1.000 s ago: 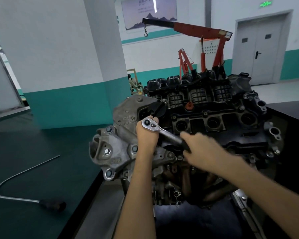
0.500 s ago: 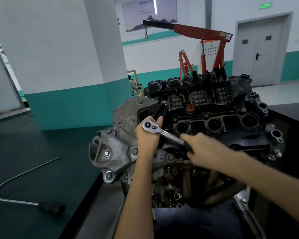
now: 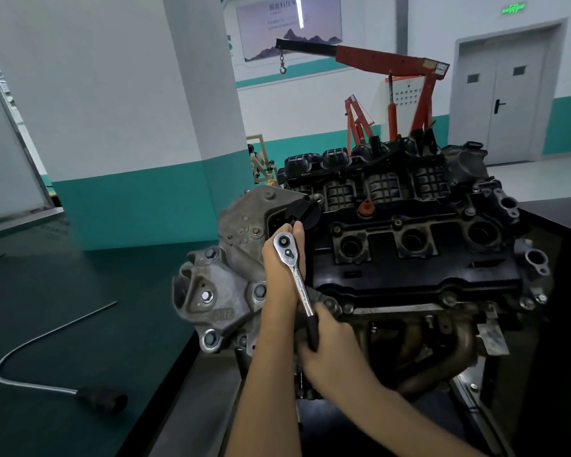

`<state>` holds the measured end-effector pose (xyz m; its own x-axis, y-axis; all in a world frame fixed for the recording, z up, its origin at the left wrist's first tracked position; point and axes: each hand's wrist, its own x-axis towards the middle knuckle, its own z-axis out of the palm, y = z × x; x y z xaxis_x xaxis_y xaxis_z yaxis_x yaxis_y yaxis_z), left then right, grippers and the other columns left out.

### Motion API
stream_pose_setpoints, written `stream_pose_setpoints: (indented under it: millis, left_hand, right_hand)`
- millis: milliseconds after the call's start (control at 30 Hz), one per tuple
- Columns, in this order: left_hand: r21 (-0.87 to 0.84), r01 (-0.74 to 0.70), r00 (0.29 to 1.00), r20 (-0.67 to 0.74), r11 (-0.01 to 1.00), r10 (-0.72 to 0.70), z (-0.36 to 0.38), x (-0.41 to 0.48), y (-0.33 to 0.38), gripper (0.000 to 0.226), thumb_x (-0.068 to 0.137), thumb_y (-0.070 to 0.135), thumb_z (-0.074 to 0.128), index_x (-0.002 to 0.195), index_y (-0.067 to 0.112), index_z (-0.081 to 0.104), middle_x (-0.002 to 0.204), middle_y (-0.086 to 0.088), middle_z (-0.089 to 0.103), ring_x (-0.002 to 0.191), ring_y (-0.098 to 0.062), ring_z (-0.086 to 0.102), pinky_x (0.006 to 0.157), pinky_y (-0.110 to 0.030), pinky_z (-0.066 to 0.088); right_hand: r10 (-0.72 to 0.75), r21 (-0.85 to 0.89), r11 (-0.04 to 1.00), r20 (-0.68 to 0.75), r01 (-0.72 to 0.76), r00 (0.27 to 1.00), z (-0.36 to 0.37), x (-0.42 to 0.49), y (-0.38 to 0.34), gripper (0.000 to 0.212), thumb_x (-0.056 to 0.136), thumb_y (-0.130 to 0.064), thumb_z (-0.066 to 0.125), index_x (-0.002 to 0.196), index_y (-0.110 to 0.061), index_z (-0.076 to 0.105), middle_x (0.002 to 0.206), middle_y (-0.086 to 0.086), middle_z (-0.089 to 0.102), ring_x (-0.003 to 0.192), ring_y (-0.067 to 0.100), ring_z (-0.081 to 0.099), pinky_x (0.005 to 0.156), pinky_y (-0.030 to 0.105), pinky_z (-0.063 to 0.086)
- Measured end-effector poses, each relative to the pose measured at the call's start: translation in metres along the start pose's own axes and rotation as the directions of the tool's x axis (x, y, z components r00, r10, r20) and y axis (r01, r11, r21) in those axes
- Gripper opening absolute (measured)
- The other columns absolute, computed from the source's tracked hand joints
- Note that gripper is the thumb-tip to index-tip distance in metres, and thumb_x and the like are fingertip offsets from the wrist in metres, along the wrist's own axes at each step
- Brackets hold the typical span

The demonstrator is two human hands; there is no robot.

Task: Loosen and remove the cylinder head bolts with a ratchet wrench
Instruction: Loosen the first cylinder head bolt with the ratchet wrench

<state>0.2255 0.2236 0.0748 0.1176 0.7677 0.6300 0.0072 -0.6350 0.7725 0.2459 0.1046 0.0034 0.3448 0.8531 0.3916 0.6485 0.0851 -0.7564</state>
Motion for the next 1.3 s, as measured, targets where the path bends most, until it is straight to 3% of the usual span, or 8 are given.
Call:
stream_pose_setpoints:
  millis: [200, 333, 467, 667, 800, 1033, 1133, 1300]
  left_hand:
    - [-0.017, 0.004, 0.998, 0.056, 1.000, -0.003, -0.002, 0.000, -0.005, 0.053, 0.094, 0.010, 0.059, 0.057, 0.020, 0.023, 0.052, 0.010, 0.021, 0.047, -0.006, 0.021, 0.047, -0.018, 0.021]
    - [-0.024, 0.056, 0.987, 0.154, 0.998, -0.051, -0.003, 0.005, -0.002, 0.043, 0.093, 0.007, 0.059, 0.057, 0.013, 0.034, 0.053, 0.007, 0.032, 0.048, -0.004, 0.030, 0.050, -0.017, 0.029]
    - [0.002, 0.051, 0.996, 0.079, 0.999, -0.051, -0.003, 0.003, 0.003, 0.040, 0.096, 0.000, 0.051, 0.061, 0.019, 0.043, 0.063, 0.006, 0.046, 0.058, -0.004, 0.042, 0.060, -0.016, 0.038]
    - [-0.061, 0.055, 0.998, 0.002, 0.997, -0.055, 0.001, 0.004, 0.002, 0.043, 0.099, 0.005, 0.049, 0.060, 0.014, 0.034, 0.059, 0.001, 0.031, 0.046, -0.002, 0.034, 0.051, -0.014, 0.031]
    - [-0.020, 0.009, 1.000, -0.008, 1.000, -0.009, 0.002, -0.001, 0.007, 0.047, 0.099, 0.004, 0.049, 0.058, 0.017, 0.029, 0.057, 0.003, 0.027, 0.049, -0.007, 0.026, 0.049, -0.016, 0.029]
    - [-0.016, 0.040, 0.998, 0.039, 0.999, -0.039, -0.003, 0.000, 0.001, 0.043, 0.096, 0.005, 0.054, 0.061, 0.013, 0.030, 0.060, -0.005, 0.025, 0.055, -0.009, 0.022, 0.048, -0.018, 0.024]
    - [0.034, 0.046, 0.987, 0.152, 0.998, -0.051, -0.005, 0.006, -0.001, 0.047, 0.090, 0.004, 0.060, 0.055, 0.014, 0.029, 0.052, 0.002, 0.027, 0.048, -0.006, 0.024, 0.048, -0.020, 0.023]
    - [0.083, 0.010, 0.985, 0.173, 0.996, -0.024, -0.006, 0.006, 0.003, 0.041, 0.089, -0.001, 0.056, 0.056, 0.013, 0.037, 0.054, 0.002, 0.037, 0.048, -0.006, 0.034, 0.050, -0.018, 0.030]
  right_hand:
    - [-0.051, -0.228, 0.969, 0.174, 0.090, 0.983, -0.051, 0.019, 0.011, 0.020, 0.078, -0.014, 0.057, 0.095, -0.023, 0.050, 0.075, 0.000, 0.056, 0.068, 0.022, 0.061, 0.059, 0.030, 0.050]
    - [-0.146, -0.737, 0.599, 0.284, 0.313, 0.948, -0.136, 0.075, -0.001, 0.019, 0.084, -0.021, 0.057, 0.093, -0.032, 0.044, 0.068, -0.010, 0.043, 0.070, 0.021, 0.061, 0.047, 0.021, 0.031]
    - [-0.275, -0.814, 0.408, 0.322, 0.413, 0.906, -0.158, 0.115, -0.024, 0.018, 0.087, -0.020, 0.054, 0.103, -0.022, 0.048, 0.067, -0.006, 0.042, 0.060, 0.021, 0.047, 0.054, 0.028, 0.032]
    - [-0.189, -0.685, 0.700, 0.094, 0.201, 0.977, -0.100, 0.050, -0.003, 0.016, 0.083, -0.024, 0.057, 0.095, -0.025, 0.045, 0.077, -0.001, 0.044, 0.085, 0.029, 0.062, 0.063, 0.028, 0.035]
    - [-0.030, -0.206, 0.977, 0.099, 0.050, 0.995, -0.039, 0.009, 0.001, 0.019, 0.082, -0.017, 0.058, 0.098, -0.021, 0.048, 0.075, -0.001, 0.056, 0.065, 0.016, 0.059, 0.056, 0.026, 0.048]
    - [-0.056, -0.204, 0.975, 0.159, 0.089, 0.986, -0.045, 0.018, 0.003, 0.019, 0.077, -0.012, 0.055, 0.094, -0.020, 0.051, 0.083, 0.008, 0.062, 0.076, 0.029, 0.062, 0.069, 0.036, 0.054]
    - [-0.100, -0.503, 0.831, 0.288, 0.239, 0.952, -0.106, 0.050, 0.003, 0.019, 0.078, -0.014, 0.059, 0.091, -0.026, 0.052, 0.071, -0.004, 0.055, 0.069, 0.024, 0.062, 0.051, 0.022, 0.042]
    - [-0.269, -0.797, 0.431, 0.333, 0.422, 0.904, -0.155, 0.101, -0.017, 0.031, 0.087, -0.023, 0.056, 0.117, -0.025, 0.049, 0.077, -0.003, 0.045, 0.081, 0.029, 0.062, 0.061, 0.028, 0.038]
